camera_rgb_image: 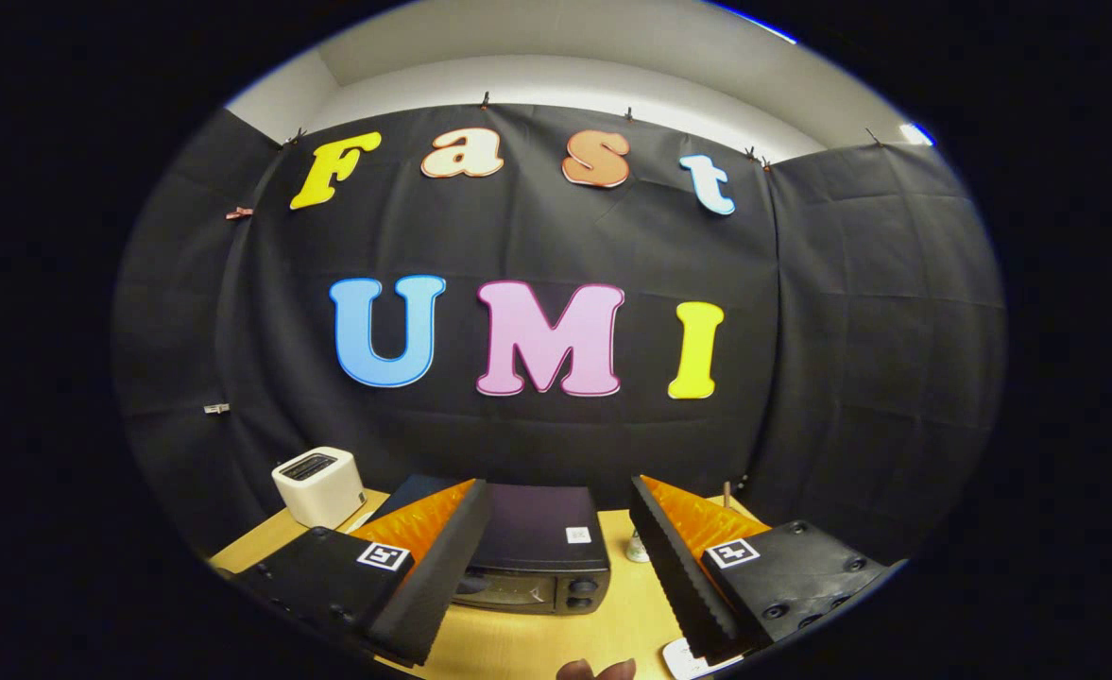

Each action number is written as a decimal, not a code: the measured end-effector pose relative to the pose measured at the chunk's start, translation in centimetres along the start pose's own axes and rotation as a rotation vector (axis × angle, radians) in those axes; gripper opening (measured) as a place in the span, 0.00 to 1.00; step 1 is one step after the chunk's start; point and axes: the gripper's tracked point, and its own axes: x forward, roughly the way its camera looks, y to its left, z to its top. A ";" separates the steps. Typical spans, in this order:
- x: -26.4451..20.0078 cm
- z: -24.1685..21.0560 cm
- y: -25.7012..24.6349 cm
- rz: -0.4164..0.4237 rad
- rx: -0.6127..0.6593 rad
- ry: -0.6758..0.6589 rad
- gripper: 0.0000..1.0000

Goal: Open the toaster oven, put the food inside, and close the toaster oven door.

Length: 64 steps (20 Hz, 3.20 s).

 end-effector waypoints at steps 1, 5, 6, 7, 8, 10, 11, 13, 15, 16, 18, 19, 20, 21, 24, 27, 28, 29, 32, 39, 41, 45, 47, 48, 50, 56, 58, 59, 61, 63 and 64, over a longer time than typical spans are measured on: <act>0.6 -0.9 1.0 0.009 0.004 0.016 0.98; 2.6 -5.0 4.8 0.045 0.015 0.087 0.98; 3.2 -6.1 5.6 0.052 0.019 0.109 0.98; 3.7 -7.5 6.3 0.058 0.026 0.136 0.98; 4.3 -8.9 7.0 0.062 0.031 0.163 0.98; 5.4 -11.8 8.1 0.064 0.026 0.217 0.98; 6.0 -13.2 8.6 0.066 0.025 0.244 0.98; 6.9 -15.9 9.4 0.067 0.037 0.300 0.98; 8.0 -18.2 9.9 0.056 0.050 0.348 0.99; 8.4 -19.0 10.1 0.049 0.053 0.364 0.99; 9.1 -20.7 10.3 0.036 0.060 0.403 0.99; 9.4 -21.0 10.3 0.028 0.058 0.412 0.99; 10.0 -20.6 10.4 0.022 0.049 0.387 0.99; 9.9 -21.1 10.6 0.019 0.044 0.408 0.98; 10.3 -21.7 10.8 -0.004 0.025 0.406 0.99; 9.9 -21.5 10.9 0.002 0.035 0.386 0.99; 9.5 -21.6 10.8 0.007 0.033 0.393 0.99; 9.0 -21.8 10.8 0.012 0.034 0.395 0.99; 6.6 -22.9 10.7 0.012 0.052 0.410 0.99; 1.7 -26.8 10.6 0.003 0.056 0.490 0.99; 0.4 -28.2 10.7 0.011 0.036 0.523 0.99; -1.5 -31.4 10.4 0.021 0.020 0.617 0.98; -2.3 -33.1 10.1 0.021 0.022 0.674 0.98; -2.8 -33.8 9.9 0.025 0.024 0.700 0.99; -3.9 -35.0 9.1 0.037 0.020 0.740 0.99; -6.1 -36.6 8.4 0.083 0.020 0.812 0.99; -6.4 -35.6 8.4 0.111 0.042 0.806 0.99; -6.6 -34.8 8.4 0.129 0.056 0.800 0.99; -6.7 -32.6 8.1 0.171 0.083 0.782 0.99; -6.7 -30.1 6.8 0.209 0.098 0.757 0.99; -6.6 -28.7 5.9 0.227 0.101 0.749 0.99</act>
